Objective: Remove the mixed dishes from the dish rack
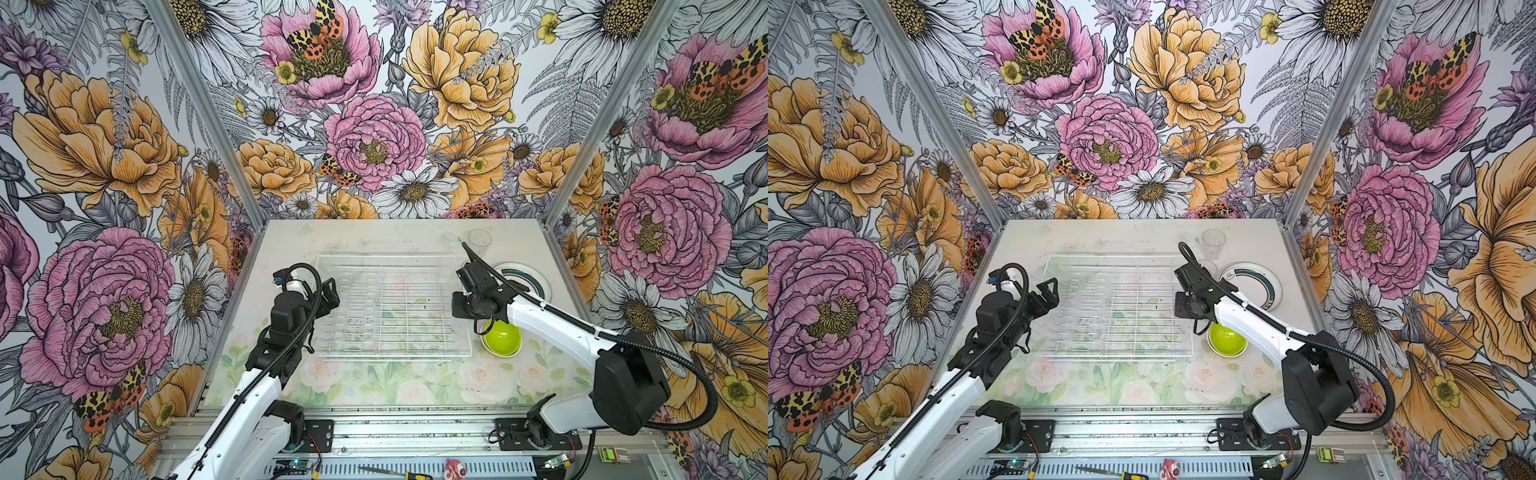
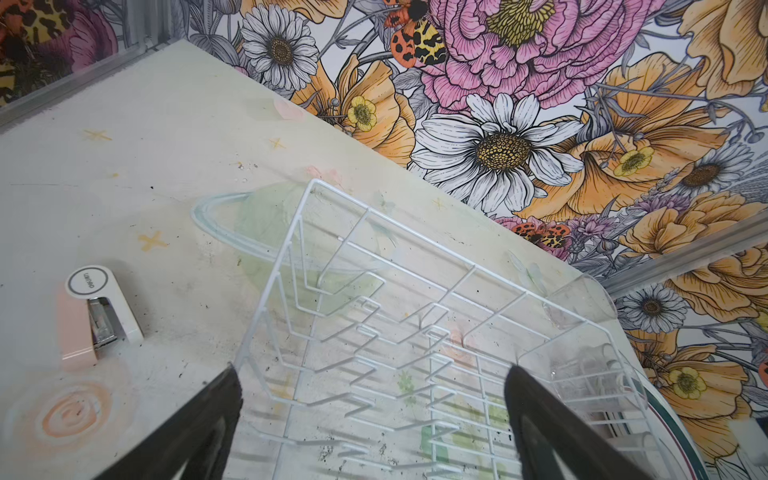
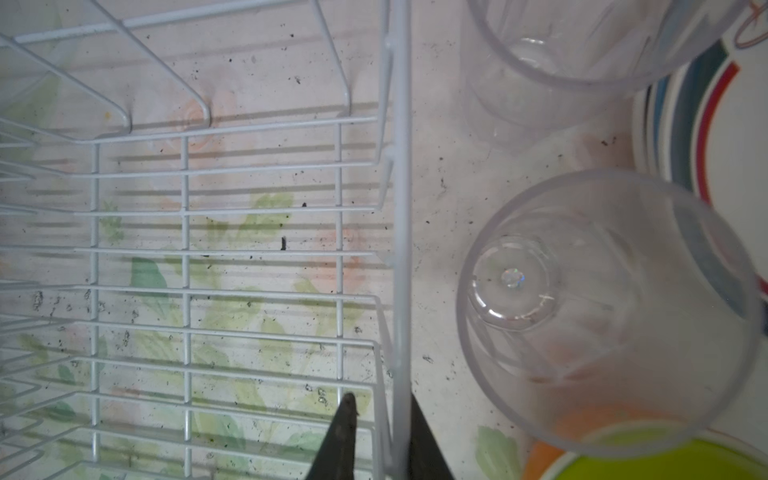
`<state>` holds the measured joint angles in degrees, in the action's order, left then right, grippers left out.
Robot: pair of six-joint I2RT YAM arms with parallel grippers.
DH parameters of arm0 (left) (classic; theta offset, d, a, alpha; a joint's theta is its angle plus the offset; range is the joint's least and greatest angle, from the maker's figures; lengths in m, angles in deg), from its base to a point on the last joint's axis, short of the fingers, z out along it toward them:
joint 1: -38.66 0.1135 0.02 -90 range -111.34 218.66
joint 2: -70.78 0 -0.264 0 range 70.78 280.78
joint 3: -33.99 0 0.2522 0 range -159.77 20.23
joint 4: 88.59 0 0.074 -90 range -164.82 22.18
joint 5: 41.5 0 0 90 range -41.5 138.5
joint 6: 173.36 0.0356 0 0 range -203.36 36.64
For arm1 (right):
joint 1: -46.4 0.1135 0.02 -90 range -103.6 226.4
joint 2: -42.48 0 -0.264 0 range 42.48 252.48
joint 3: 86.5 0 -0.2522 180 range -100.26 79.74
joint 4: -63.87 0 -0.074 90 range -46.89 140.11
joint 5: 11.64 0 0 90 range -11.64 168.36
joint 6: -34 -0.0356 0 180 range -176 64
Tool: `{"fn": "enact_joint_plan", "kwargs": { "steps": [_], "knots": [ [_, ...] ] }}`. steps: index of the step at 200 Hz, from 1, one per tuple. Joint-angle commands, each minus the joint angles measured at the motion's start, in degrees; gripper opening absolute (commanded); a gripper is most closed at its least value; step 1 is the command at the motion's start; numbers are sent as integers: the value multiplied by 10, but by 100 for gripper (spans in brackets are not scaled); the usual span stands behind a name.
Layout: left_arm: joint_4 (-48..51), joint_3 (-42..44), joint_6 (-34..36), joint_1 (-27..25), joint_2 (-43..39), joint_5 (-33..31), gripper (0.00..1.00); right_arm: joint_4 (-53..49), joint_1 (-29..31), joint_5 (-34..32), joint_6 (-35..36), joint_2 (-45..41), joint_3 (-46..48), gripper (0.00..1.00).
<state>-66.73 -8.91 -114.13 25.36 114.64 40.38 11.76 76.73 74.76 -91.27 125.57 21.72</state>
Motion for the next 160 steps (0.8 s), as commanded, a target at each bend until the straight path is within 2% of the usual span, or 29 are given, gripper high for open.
{"fn": "enact_joint_plan", "kwargs": {
  "steps": [1,49,94,147,160],
  "knots": [
    [9,0,-5,21,-3,14,99,10,-4,-24,16,15,-32,12],
    [20,10,-9,71,-5,37,99,10,-30,-51,32,47,-52,2],
    [26,19,-11,102,-10,43,99,8,-49,-63,43,72,-64,1],
    [20,26,-4,124,-17,26,99,8,-74,-68,48,57,-60,1],
    [10,29,-4,133,-14,33,99,9,-75,-56,56,55,-63,6]
  ]
}}
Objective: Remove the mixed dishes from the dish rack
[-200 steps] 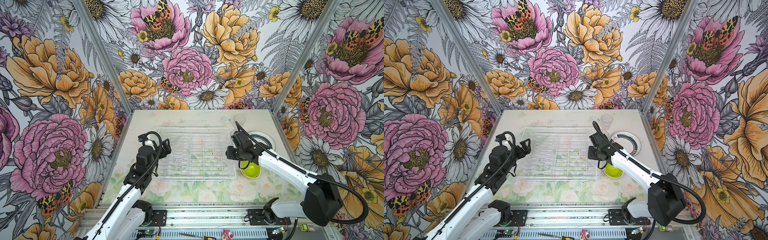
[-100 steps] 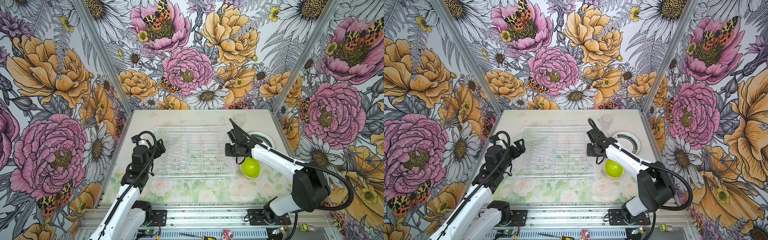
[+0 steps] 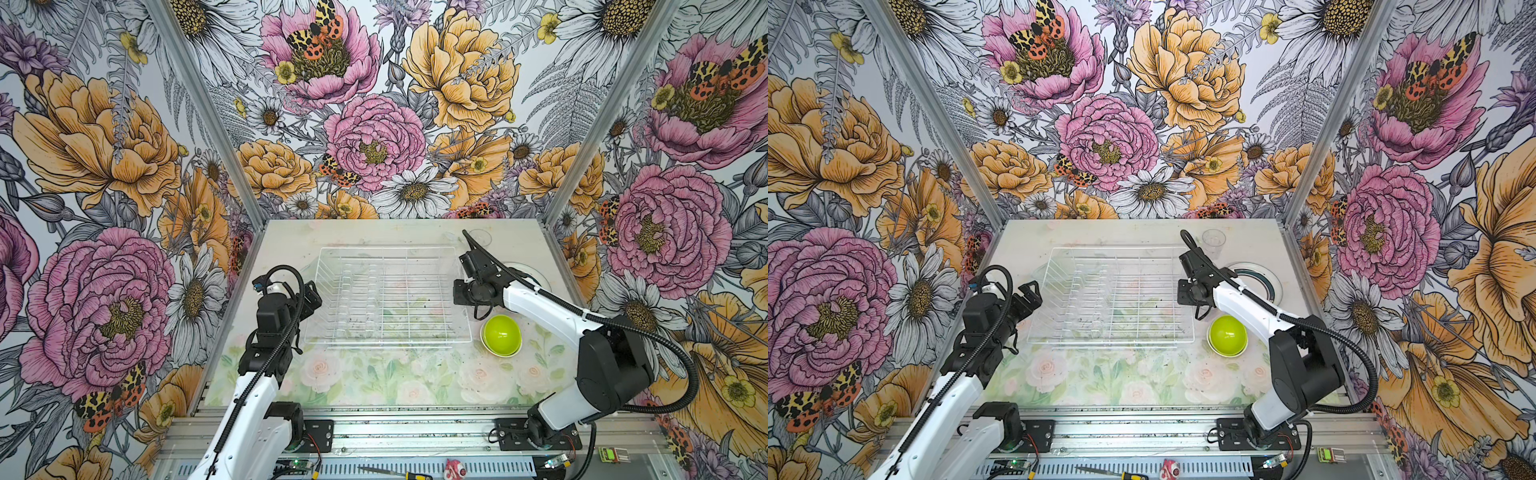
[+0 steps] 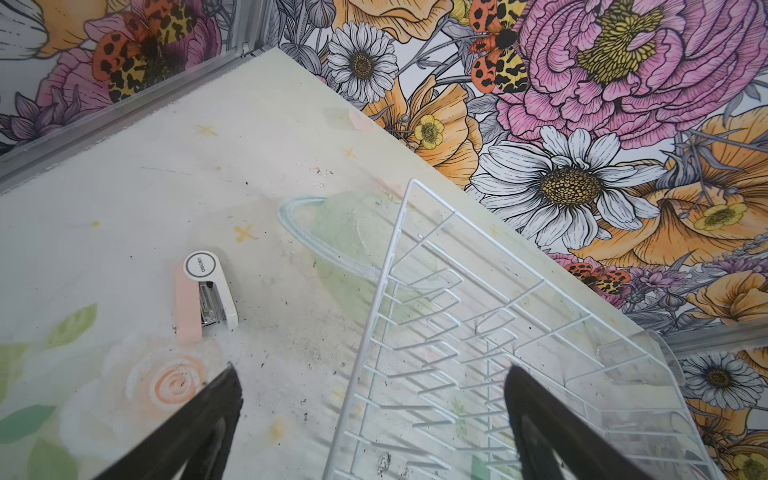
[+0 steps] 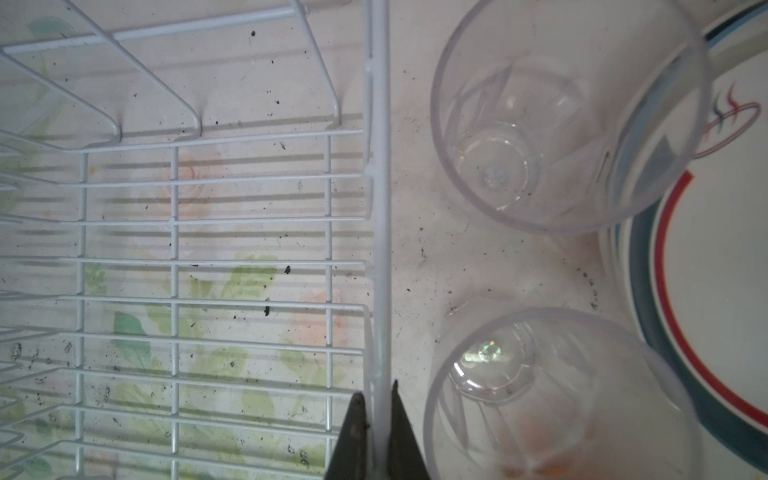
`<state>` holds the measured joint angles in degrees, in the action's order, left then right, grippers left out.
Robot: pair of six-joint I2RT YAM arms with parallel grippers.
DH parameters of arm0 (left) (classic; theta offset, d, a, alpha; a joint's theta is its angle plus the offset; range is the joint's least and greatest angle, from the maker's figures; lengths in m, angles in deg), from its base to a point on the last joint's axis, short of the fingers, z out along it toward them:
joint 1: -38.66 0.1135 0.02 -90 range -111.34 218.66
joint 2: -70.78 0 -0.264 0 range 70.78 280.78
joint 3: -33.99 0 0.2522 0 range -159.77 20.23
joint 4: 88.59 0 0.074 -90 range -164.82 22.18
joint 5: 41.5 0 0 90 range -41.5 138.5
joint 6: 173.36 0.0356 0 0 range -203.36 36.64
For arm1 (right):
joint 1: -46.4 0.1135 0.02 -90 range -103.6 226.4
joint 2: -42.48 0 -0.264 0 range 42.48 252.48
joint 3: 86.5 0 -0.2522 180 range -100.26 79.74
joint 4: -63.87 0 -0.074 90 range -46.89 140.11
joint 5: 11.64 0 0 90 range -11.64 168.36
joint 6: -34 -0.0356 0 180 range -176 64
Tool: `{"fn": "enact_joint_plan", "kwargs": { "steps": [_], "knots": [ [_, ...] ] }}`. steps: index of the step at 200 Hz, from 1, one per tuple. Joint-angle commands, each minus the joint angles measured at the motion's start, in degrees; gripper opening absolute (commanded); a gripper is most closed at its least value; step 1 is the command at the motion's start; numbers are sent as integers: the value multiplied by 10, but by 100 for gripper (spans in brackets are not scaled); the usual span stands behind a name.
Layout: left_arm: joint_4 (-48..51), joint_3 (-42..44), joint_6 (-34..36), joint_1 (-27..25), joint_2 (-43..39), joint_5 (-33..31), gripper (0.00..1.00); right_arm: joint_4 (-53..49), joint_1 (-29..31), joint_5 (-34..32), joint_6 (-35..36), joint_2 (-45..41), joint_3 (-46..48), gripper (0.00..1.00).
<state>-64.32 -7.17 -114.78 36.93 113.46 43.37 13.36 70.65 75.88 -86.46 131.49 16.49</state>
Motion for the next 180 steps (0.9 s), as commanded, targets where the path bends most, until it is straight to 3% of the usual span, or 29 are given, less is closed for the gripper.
{"fn": "enact_joint_plan", "kwargs": {
  "steps": [1,42,62,84,134,180],
  "knots": [
    [-14,12,3,17,-2,3,99,-7,-15,-67,7,-5,-12,7],
    [-63,30,36,40,11,-4,99,-6,-15,-49,18,-41,-33,49],
    [-86,34,64,50,23,-14,99,-6,-15,-53,25,-69,-44,62],
    [-114,39,97,54,32,-30,99,-4,-15,-67,43,-95,-53,69],
    [-194,79,179,55,44,-99,99,38,-21,-58,83,-138,-35,72],
    [-339,101,201,56,124,-83,99,103,-38,-52,105,-175,5,73]
  ]
}}
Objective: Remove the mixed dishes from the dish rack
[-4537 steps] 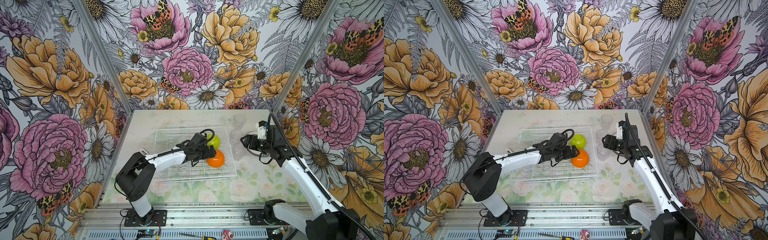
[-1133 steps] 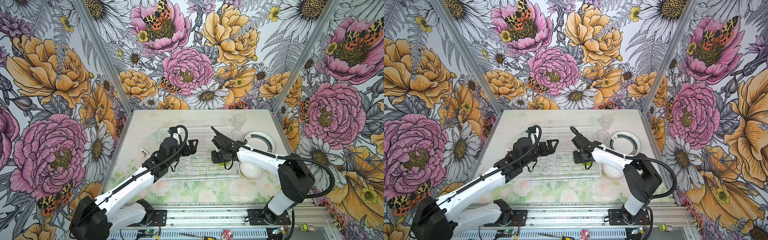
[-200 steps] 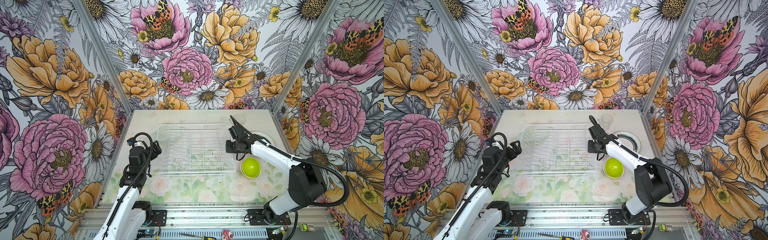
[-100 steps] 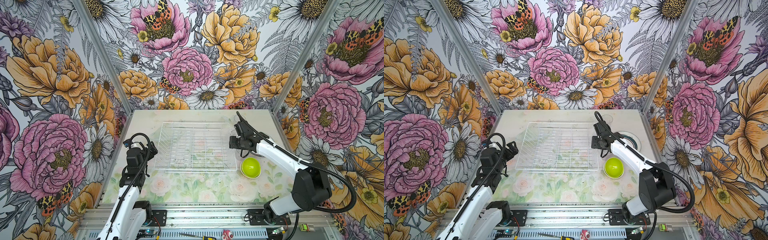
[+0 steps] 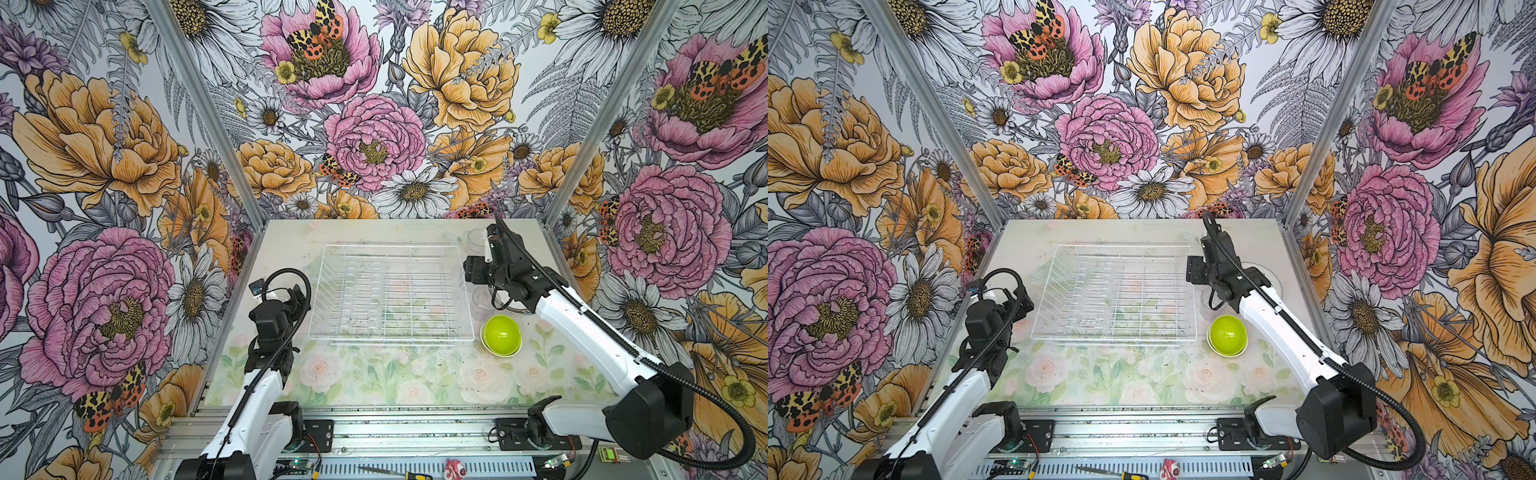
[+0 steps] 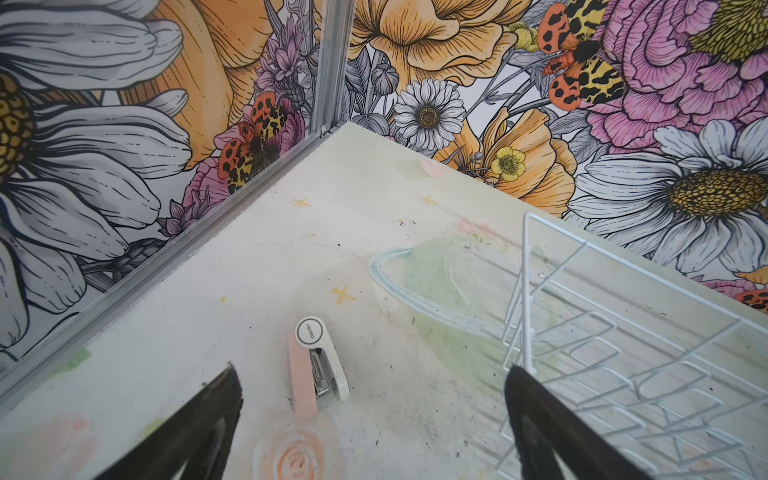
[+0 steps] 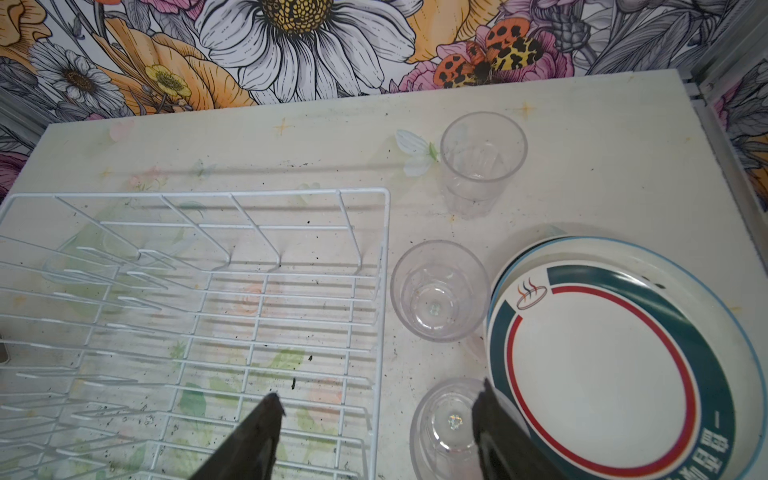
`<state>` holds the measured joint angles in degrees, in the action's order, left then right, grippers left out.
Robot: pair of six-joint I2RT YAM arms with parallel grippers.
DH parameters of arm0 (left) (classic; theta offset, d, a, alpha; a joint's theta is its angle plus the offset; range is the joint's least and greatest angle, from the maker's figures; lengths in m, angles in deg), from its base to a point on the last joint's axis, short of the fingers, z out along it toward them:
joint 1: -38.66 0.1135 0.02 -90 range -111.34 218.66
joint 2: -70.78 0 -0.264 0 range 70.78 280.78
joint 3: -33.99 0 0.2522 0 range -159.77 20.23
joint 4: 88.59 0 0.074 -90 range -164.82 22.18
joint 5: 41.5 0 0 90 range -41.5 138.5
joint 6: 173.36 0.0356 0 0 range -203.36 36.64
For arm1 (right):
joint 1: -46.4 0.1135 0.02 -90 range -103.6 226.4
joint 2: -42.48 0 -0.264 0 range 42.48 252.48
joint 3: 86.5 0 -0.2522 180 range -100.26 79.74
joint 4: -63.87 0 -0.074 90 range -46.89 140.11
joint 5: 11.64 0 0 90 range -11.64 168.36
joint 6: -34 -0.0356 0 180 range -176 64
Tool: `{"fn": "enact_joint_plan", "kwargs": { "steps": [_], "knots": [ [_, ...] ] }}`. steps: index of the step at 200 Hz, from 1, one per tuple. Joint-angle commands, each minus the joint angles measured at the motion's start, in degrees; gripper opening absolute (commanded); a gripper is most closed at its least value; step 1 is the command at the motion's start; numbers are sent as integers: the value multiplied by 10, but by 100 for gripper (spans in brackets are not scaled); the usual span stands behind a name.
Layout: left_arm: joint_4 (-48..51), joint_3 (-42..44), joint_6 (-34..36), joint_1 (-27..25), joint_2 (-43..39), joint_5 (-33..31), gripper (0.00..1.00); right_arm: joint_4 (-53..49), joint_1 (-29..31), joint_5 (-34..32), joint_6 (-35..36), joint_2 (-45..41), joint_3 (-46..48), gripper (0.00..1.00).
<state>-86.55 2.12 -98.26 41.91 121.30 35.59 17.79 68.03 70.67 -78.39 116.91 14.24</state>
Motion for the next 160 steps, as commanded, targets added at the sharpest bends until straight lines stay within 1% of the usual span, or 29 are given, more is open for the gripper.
{"fn": "enact_joint_plan", "kwargs": {
  "steps": [1,31,34,41,49,65,85,92,108,120,135,146,160],
  "knots": [
    [-119,8,36,6,48,-5,99,62,-13,0,25,-31,29,73],
    [-143,-36,44,8,147,5,99,126,-46,-25,36,-66,71,73],
    [-145,-41,45,8,158,23,99,135,-49,-26,37,-71,78,74],
    [-151,-48,48,9,177,37,99,157,-53,-36,38,-83,95,74],
    [-161,-55,47,8,197,45,99,184,-58,-53,40,-96,117,73],
    [-182,-63,46,8,229,54,99,216,-83,-61,41,-109,149,74],
    [-211,-68,44,8,263,61,99,267,-112,-99,46,-110,194,74],
    [-211,-72,47,8,273,65,99,297,-123,-107,51,-112,220,73],
    [-210,-80,51,8,289,68,99,399,-154,-128,62,-122,292,74],
    [-207,-86,59,8,293,71,98,446,-171,-146,69,-133,331,74],
    [-220,-86,80,9,298,72,99,492,-187,-184,83,-151,382,74],
    [-229,-86,89,9,300,71,99,513,-196,-217,81,-161,409,74],
    [-238,-86,90,11,304,75,99,543,-207,-230,78,-161,436,74]
  ]
}}
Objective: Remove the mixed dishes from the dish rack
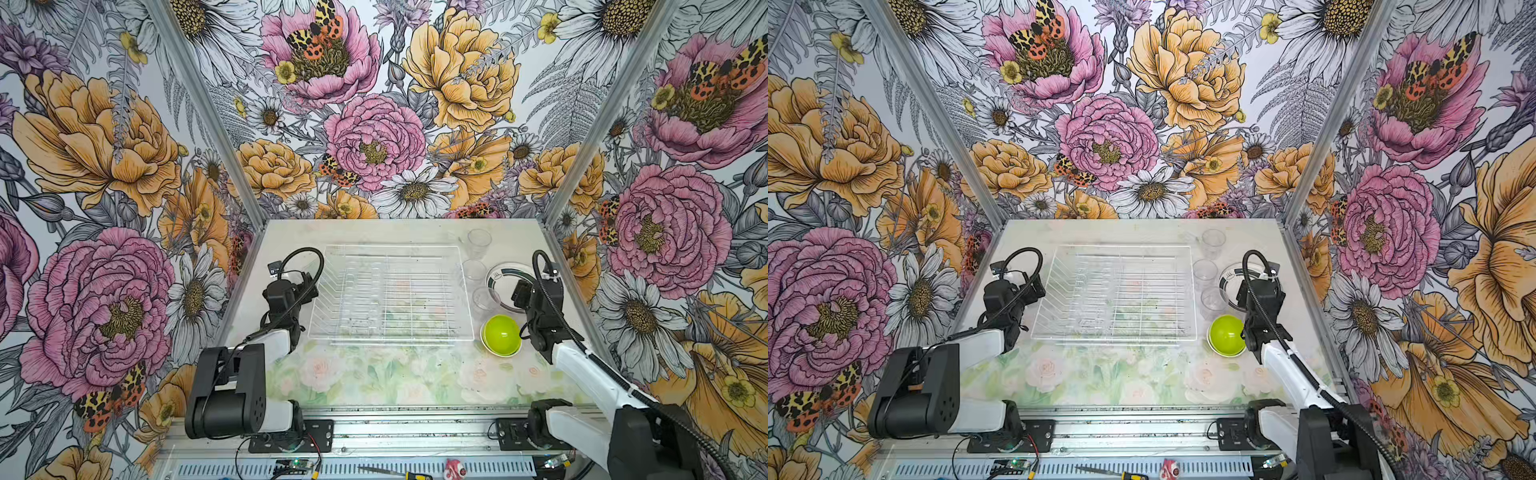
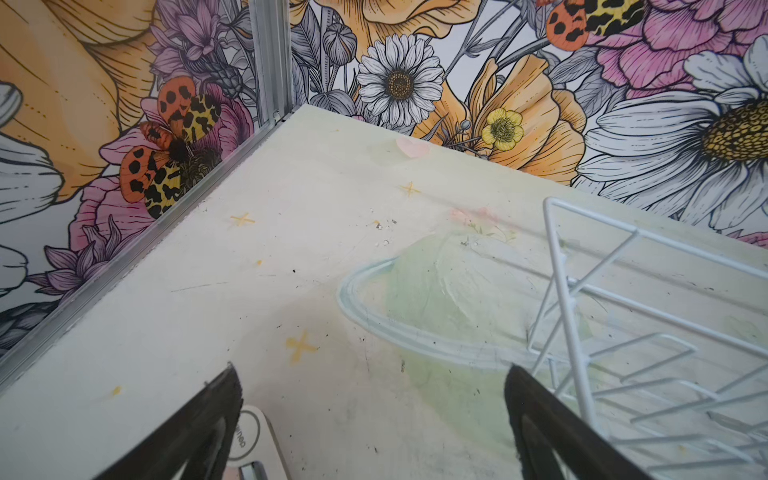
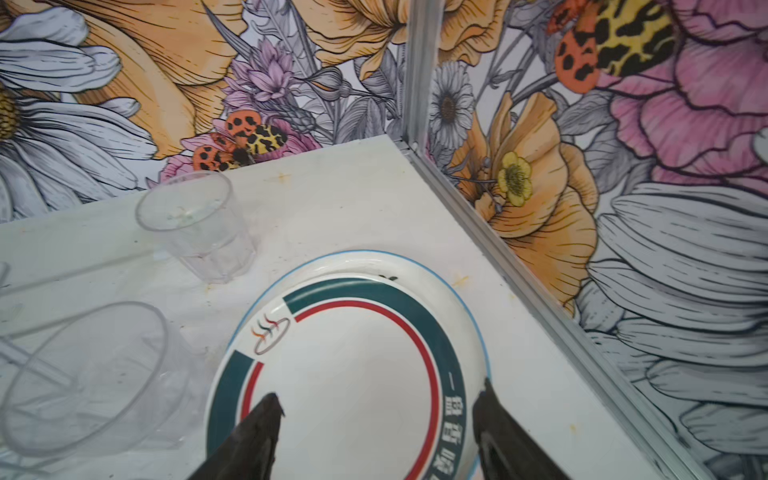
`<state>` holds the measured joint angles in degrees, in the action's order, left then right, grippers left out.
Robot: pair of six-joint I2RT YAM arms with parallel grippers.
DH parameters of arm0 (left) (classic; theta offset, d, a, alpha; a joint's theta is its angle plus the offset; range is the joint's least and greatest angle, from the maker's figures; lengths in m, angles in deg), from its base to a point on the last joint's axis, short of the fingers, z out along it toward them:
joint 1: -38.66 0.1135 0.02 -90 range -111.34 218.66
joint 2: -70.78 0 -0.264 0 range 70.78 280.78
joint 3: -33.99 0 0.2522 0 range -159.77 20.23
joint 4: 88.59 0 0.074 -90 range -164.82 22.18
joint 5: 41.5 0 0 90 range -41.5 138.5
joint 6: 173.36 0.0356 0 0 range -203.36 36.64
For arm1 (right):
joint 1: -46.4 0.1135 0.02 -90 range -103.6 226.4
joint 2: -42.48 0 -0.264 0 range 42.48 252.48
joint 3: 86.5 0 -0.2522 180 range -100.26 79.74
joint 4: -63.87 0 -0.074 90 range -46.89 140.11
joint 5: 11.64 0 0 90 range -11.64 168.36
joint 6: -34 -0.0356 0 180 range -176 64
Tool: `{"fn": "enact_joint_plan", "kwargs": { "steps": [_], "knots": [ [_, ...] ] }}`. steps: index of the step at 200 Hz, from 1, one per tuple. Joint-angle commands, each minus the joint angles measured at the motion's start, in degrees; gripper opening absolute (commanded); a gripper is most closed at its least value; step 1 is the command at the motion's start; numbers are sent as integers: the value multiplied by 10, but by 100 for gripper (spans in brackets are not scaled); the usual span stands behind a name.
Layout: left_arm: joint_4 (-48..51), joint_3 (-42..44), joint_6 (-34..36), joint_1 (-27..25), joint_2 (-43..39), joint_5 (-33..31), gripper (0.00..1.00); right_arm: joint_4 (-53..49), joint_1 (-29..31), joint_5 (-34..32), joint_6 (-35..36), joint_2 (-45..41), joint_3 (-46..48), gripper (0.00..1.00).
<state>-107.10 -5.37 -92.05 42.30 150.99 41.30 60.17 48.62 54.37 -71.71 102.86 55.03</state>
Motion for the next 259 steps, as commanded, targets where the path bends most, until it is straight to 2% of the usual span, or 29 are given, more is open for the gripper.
{"fn": "enact_joint_plan", "kwargs": {
  "steps": [1,23,39,49,70,97,131,159,191,213,224,246,259],
  "knots": [
    [-34,-11,29,7,7,19,99,122,-14,-67,12,-20,30,74],
    [-52,-8,37,9,14,27,99,177,-29,-39,13,25,42,74],
    [-116,11,39,13,34,30,99,212,-30,-32,22,81,32,74],
    [-88,3,42,13,28,38,98,230,-30,-31,26,111,26,74],
    [-100,6,41,15,31,46,99,263,-34,-11,35,159,16,74],
    [-104,8,41,15,33,47,99,249,-44,10,27,212,-18,74],
    [-121,16,43,15,31,53,99,249,-49,22,23,222,-24,74],
    [-126,19,46,15,31,57,99,261,-50,59,39,224,-20,75],
    [-152,27,62,7,42,75,99,347,-50,181,86,227,20,75],
    [-261,54,69,6,95,101,99,348,-50,199,93,240,14,75],
    [-232,53,69,9,82,101,99,358,-50,212,99,254,14,75],
    [-246,55,66,12,87,110,99,375,-48,220,103,270,15,76],
    [-256,57,66,12,91,110,99,380,-48,224,105,273,16,80]
  ]
}}
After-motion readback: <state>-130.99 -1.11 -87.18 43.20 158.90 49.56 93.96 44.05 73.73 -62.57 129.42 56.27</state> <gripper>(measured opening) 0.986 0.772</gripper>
